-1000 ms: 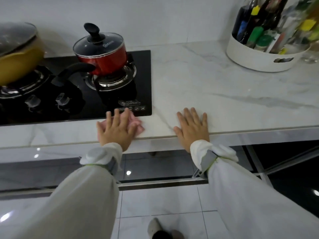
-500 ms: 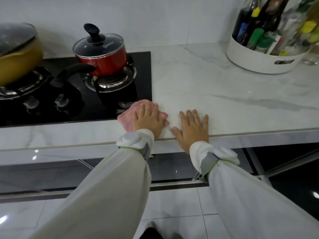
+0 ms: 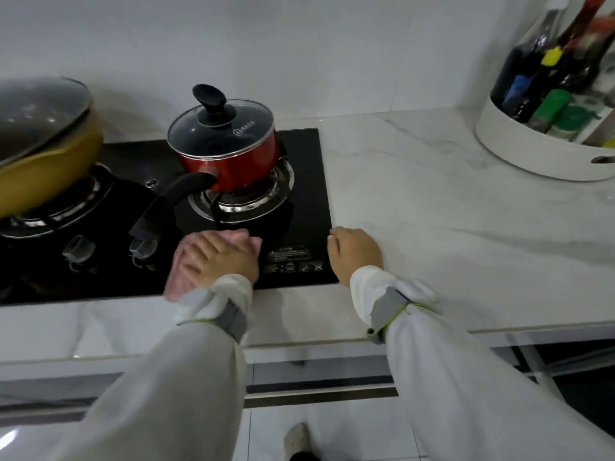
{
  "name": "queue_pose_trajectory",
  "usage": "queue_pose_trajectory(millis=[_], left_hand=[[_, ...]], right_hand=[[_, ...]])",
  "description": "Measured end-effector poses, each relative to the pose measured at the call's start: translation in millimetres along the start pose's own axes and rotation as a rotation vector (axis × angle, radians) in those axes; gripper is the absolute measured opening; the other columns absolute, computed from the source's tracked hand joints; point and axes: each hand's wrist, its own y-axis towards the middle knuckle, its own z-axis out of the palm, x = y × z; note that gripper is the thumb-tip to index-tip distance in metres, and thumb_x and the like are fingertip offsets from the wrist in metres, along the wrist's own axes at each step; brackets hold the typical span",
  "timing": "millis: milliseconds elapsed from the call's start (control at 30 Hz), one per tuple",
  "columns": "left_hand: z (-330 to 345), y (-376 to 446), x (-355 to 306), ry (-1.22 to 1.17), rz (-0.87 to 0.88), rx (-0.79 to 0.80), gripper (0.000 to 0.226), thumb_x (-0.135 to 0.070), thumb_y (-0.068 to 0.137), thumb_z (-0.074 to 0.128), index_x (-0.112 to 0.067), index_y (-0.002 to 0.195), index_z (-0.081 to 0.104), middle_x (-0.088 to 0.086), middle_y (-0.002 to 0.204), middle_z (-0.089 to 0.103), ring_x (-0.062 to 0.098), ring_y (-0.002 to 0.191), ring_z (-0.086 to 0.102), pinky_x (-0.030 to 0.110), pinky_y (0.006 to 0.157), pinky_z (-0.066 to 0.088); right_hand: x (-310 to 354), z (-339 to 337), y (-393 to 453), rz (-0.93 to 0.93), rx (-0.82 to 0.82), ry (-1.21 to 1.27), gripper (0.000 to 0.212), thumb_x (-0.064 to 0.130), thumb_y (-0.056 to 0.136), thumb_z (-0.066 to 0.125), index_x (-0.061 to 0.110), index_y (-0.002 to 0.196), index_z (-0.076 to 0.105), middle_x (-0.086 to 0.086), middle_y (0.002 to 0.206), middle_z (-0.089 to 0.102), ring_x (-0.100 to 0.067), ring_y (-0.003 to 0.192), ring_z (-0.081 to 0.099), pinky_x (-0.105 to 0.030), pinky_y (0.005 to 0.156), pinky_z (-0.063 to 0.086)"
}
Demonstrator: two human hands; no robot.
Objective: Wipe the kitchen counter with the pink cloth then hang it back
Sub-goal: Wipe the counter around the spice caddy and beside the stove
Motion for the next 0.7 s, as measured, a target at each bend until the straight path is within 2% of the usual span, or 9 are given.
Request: queue_pose_trajectory(millis=[67,167,233,333,433,500,600,700], left_hand=[[11.2,-11.5,-28.3,0.056,0.188,0.034,0.073,-0.051,0.097,0.026,-0.004,0.151,0.009,0.014,0.160,0.011,0.031,0.148,0.007,0.051,0.116,0.010],[20.9,-32.3,-65.0,0.110,0.457,0.151,0.069,-0.046,0.099,0.022,-0.007,0.152,0.003,0.011,0.161,0.005,0.029,0.148,0.003,0.047,0.118,0.006],[21.2,-28.1,-86.5,0.097,0.561,0.213,0.063,-0.040,0.100,0.019,-0.009,0.152,0.001,0.008,0.161,0.002,0.028,0.149,0.001,0.046,0.119,0.003],[21.7,-9.1,-108.8,0.134,0.692,0.262,0.064,-0.036,0.100,0.024,-0.010,0.152,-0.002,0.008,0.161,0.000,0.028,0.149,0.000,0.044,0.120,0.003],[29.1,8.1,-127.1,0.166,0.768,0.273,0.065,-0.036,0.099,0.026,-0.010,0.152,-0.001,0.009,0.161,0.001,0.028,0.149,0.001,0.044,0.121,0.004],[32.5,17.6,-142.4,0.161,0.778,0.255,0.062,-0.037,0.101,0.022,-0.010,0.153,0.003,0.008,0.161,0.003,0.027,0.148,0.003,0.043,0.121,0.006],[36.1,32.6,-165.9,0.143,0.753,0.212,0.060,-0.038,0.102,0.019,-0.011,0.153,0.005,0.009,0.161,0.004,0.027,0.149,0.004,0.041,0.121,0.005],[45.9,51.6,-185.7,0.138,0.705,0.188,0.061,-0.039,0.101,0.022,-0.011,0.152,0.006,0.011,0.161,0.005,0.030,0.148,0.004,0.042,0.120,0.006]], right_hand=[[-0.4,2.6,14.2,0.047,-0.039,-0.024,0.037,0.029,0.098,0.034,0.007,0.102,0.062,-0.016,0.096,0.069,-0.034,0.090,0.060,-0.033,0.068,0.038],[-3.1,1.0,20.8,0.075,-0.061,-0.038,0.039,0.033,0.098,0.035,0.005,0.090,0.062,-0.017,0.085,0.068,-0.035,0.081,0.061,-0.030,0.062,0.031],[-4.1,0.2,27.0,0.093,-0.097,-0.041,0.038,0.033,0.098,0.035,0.007,0.092,0.062,-0.016,0.085,0.069,-0.035,0.079,0.061,-0.029,0.061,0.031],[-3.1,-3.7,36.0,0.111,-0.120,-0.052,0.040,0.035,0.097,0.028,0.013,0.110,0.058,-0.014,0.089,0.071,-0.034,0.083,0.063,-0.032,0.064,0.039],[-6.4,-6.0,51.1,0.200,-0.108,0.000,0.037,0.028,0.096,0.033,0.015,0.127,0.048,-0.015,0.104,0.067,-0.033,0.098,0.060,-0.036,0.076,0.045],[-10.7,-7.0,66.1,0.225,-0.110,0.011,0.038,0.023,0.094,0.033,0.012,0.127,0.049,-0.016,0.114,0.063,-0.034,0.107,0.054,-0.037,0.082,0.043],[-18.5,-9.1,95.5,0.164,-0.102,-0.031,0.052,0.024,0.085,0.020,0.008,0.120,0.054,-0.017,0.118,0.061,-0.035,0.108,0.052,-0.039,0.083,0.040],[-29.1,-11.1,124.5,0.166,-0.058,-0.046,0.036,0.019,0.095,0.031,0.008,0.122,0.051,-0.016,0.119,0.061,-0.035,0.109,0.054,-0.039,0.085,0.040]])
